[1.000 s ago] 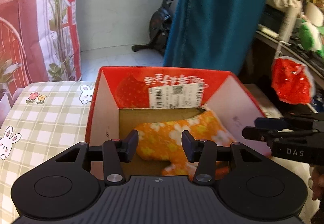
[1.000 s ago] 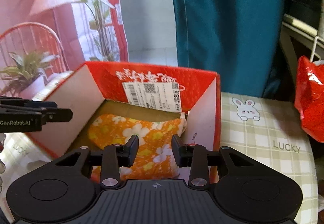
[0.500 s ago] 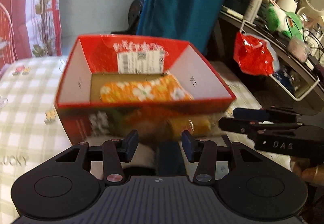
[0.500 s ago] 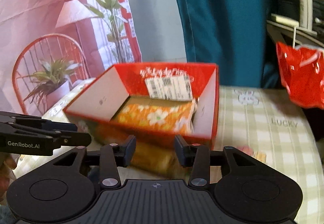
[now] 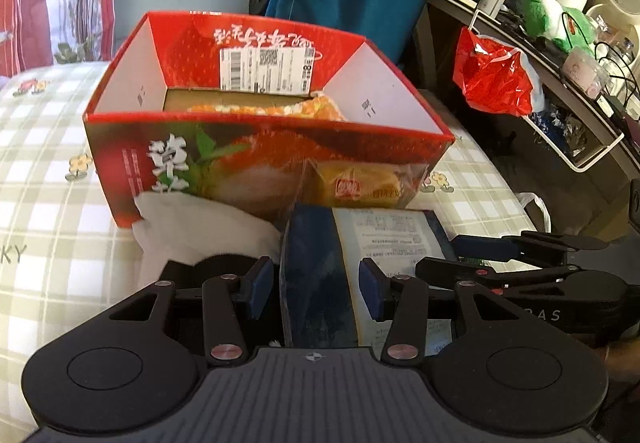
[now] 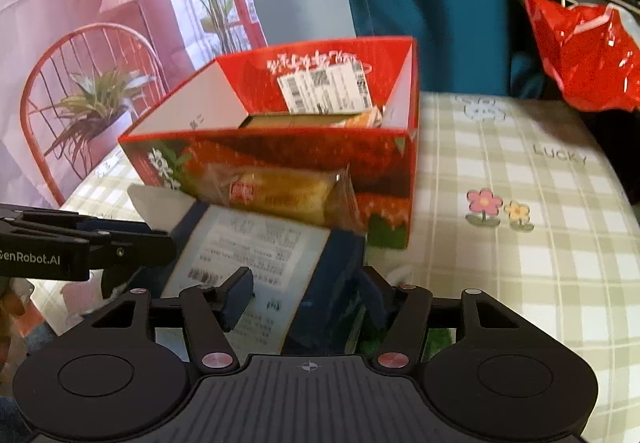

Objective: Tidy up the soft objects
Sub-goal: 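Grasp the navy packaged bag with the left tool, then lower the navy bag into the red box and release it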

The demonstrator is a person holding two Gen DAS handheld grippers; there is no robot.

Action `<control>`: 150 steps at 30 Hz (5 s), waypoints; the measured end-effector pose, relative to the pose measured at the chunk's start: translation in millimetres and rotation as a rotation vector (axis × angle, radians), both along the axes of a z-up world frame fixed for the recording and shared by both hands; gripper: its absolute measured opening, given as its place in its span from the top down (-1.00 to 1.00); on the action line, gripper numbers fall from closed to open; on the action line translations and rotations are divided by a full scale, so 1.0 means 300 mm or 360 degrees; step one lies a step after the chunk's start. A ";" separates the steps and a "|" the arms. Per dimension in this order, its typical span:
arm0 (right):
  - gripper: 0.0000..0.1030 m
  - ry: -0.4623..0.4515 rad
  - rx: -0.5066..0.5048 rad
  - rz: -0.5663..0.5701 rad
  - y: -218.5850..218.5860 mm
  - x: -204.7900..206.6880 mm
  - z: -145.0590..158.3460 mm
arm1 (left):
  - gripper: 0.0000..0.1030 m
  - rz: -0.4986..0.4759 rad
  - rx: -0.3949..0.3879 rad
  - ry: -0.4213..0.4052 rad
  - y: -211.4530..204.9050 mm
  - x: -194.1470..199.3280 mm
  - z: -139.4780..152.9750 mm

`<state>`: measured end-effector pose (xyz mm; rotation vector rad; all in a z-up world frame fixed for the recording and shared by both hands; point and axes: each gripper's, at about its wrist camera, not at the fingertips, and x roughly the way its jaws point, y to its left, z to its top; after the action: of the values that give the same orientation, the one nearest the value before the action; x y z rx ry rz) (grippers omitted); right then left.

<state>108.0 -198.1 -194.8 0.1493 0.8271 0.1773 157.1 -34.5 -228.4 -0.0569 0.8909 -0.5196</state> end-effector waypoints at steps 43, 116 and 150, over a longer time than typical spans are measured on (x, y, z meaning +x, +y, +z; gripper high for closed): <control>0.03 -0.0085 0.0020 0.0263 0.052 -0.058 0.085 | 0.22 -0.0024 -0.0111 -0.0086 0.046 -0.088 0.036; 0.04 -0.0128 -0.0124 0.0404 0.099 0.837 0.122 | 0.22 0.0155 -0.0061 -0.0041 0.030 0.709 0.075; -0.07 0.0103 -0.0349 0.0264 0.157 0.852 0.106 | -0.35 0.0210 0.0121 -0.0147 0.044 0.617 0.169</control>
<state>363.6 -151.0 -163.2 -0.1206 0.9178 0.2371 342.3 -21.3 -177.8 -0.0220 0.8096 -0.3621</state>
